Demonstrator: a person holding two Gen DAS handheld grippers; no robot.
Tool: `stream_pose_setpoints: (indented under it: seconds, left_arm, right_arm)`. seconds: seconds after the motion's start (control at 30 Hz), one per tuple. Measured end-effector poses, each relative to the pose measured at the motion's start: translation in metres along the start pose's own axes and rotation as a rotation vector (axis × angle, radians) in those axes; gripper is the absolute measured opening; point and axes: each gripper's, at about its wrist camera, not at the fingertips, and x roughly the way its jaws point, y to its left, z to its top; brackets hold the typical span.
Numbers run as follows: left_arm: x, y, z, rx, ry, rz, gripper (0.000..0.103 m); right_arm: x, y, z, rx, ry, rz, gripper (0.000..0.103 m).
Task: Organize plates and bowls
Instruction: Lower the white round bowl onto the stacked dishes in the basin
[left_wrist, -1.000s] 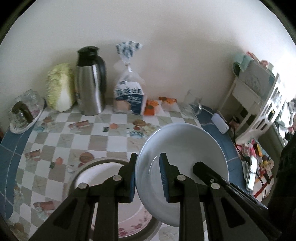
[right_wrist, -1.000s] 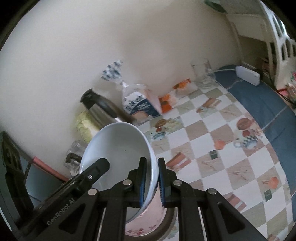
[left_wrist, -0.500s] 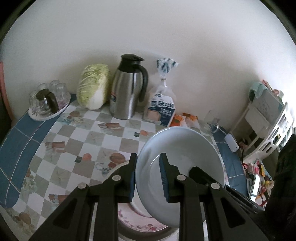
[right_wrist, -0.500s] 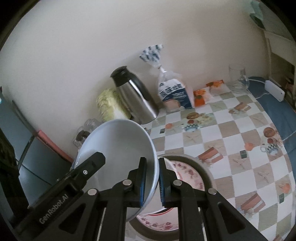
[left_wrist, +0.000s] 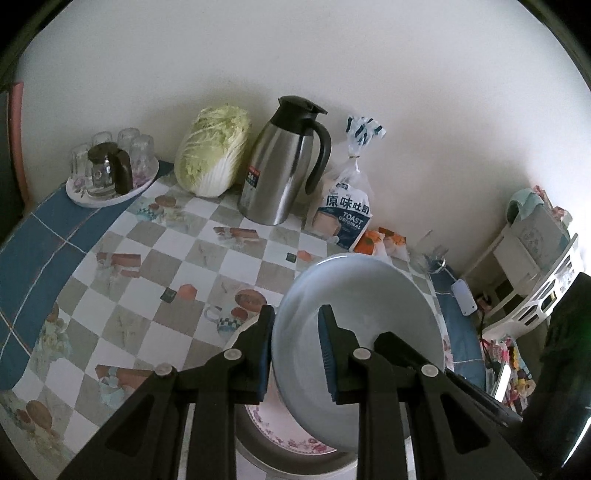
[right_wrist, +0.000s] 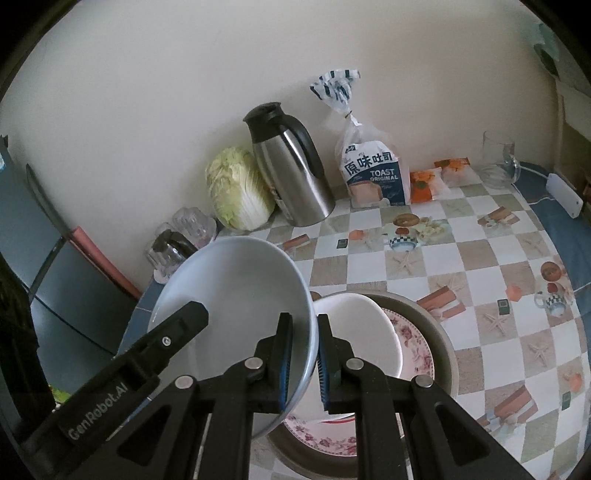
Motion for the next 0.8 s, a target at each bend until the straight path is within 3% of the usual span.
stream_pose_setpoints:
  seconds: [0.37,0.8]
  left_arm:
    - [0.015,-0.005,-0.012,0.01,0.059,-0.054,0.024]
    - [0.04,-0.001,-0.022,0.005,0.114,-0.048,0.024]
  right_arm:
    - [0.005,-0.01,-0.002,-0.016,0.021,-0.063,0.015]
    - [0.024,-0.02,-0.008,-0.046,0.057,-0.111,0.016]
